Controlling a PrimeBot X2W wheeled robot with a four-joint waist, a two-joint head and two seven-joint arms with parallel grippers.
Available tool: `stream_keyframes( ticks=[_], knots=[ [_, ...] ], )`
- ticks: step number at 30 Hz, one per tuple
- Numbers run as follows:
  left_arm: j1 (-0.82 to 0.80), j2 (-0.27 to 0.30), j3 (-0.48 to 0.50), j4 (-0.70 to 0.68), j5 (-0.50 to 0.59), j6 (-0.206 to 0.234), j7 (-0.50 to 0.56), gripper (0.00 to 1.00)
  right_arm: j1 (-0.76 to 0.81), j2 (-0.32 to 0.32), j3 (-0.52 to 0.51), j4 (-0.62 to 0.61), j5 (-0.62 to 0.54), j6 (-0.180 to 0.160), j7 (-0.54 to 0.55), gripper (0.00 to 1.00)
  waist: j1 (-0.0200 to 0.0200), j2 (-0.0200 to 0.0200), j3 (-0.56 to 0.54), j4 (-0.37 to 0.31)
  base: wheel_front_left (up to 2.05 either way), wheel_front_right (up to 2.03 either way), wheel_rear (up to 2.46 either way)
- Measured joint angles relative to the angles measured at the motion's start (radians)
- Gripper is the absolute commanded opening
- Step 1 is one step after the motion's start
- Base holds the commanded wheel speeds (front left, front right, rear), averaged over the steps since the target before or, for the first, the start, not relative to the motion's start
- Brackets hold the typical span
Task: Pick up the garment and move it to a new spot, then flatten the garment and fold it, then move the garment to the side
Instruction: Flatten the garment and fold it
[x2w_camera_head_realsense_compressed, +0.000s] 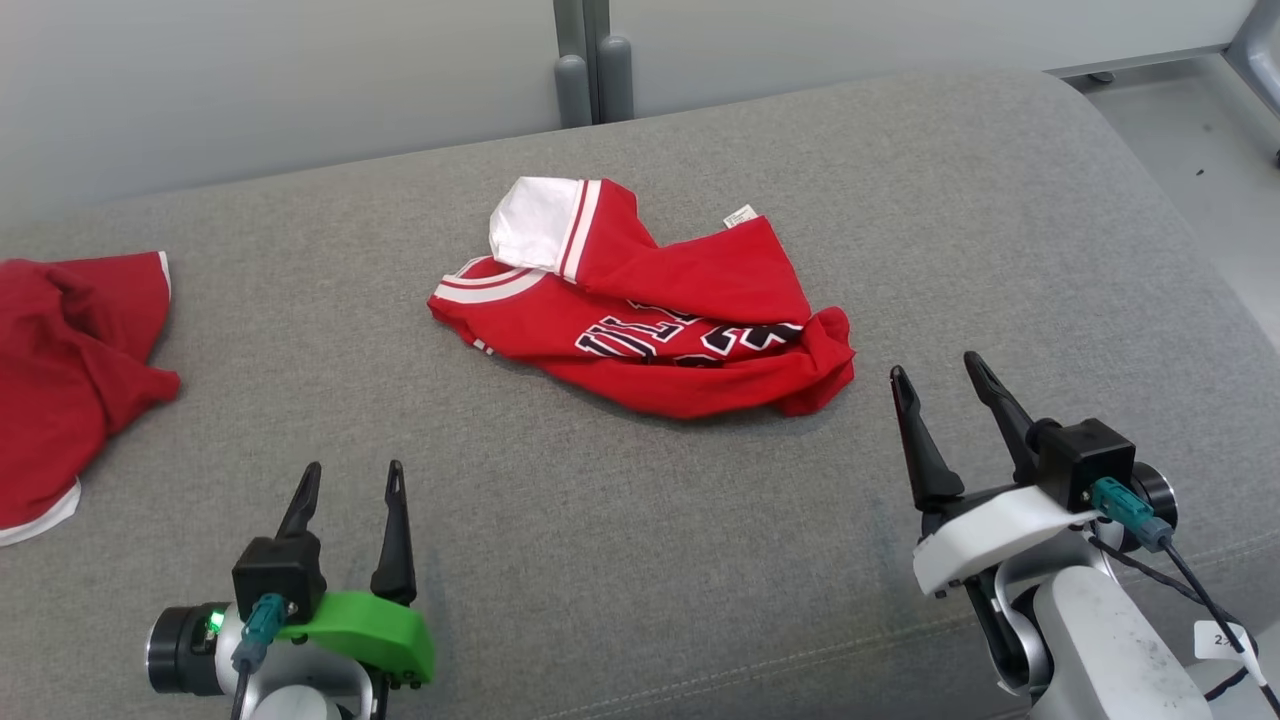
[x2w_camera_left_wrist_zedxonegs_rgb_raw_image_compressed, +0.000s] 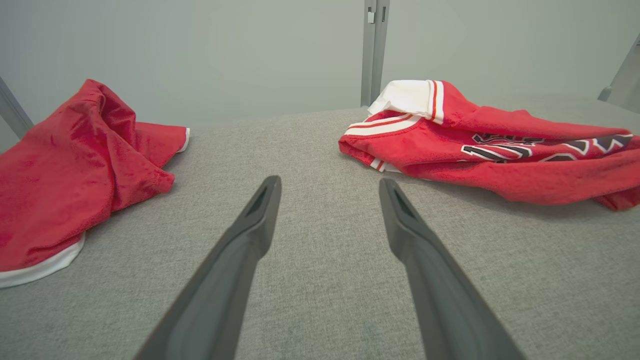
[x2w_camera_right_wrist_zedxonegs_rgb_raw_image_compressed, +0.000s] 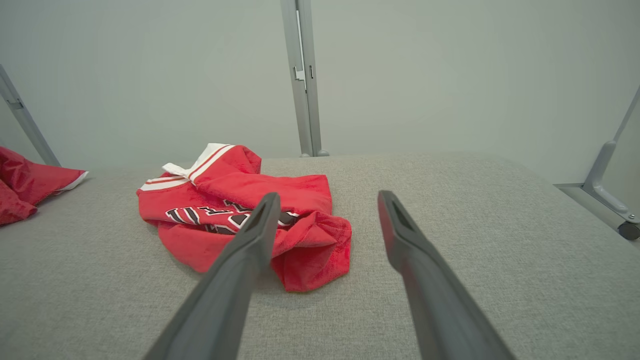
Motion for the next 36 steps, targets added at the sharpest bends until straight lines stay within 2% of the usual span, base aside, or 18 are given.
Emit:
stream_keyframes(
  ticks=[6,16,21,26,36],
  knots=[
    [-0.098,0.000,-0.018,0.059,0.000,-0.010,0.006,1.00,-0.023,0.001,-0.006,-0.004,0.000,0.001,0.000,1.00,0.0000,0.0000,0.028,-0.011,0.00,0.00,0.00],
    [-0.285,0.036,-0.022,0.183,0.001,-0.052,0.118,1.00,-0.059,0.003,0.006,-0.013,-0.010,0.015,0.000,1.00,0.0000,0.0000,0.085,-0.050,0.00,0.00,0.00],
    [-0.365,0.067,-0.026,0.246,0.011,-0.079,0.168,1.00,-0.069,0.003,0.012,-0.014,-0.019,0.019,0.000,1.00,0.0000,0.0000,0.119,-0.082,0.00,0.00,0.00],
    [-0.425,0.069,-0.021,0.292,0.007,-0.094,0.189,1.00,-0.089,0.004,0.012,-0.018,-0.019,0.023,0.000,1.00,0.0000,0.0000,0.153,-0.122,0.00,0.00,0.00],
    [-0.523,0.102,-0.017,0.397,0.012,-0.106,0.220,1.00,-0.120,0.006,0.012,-0.025,-0.020,0.026,0.000,1.00,0.0000,0.0000,0.219,-0.196,0.00,0.00,0.00]
  ],
)
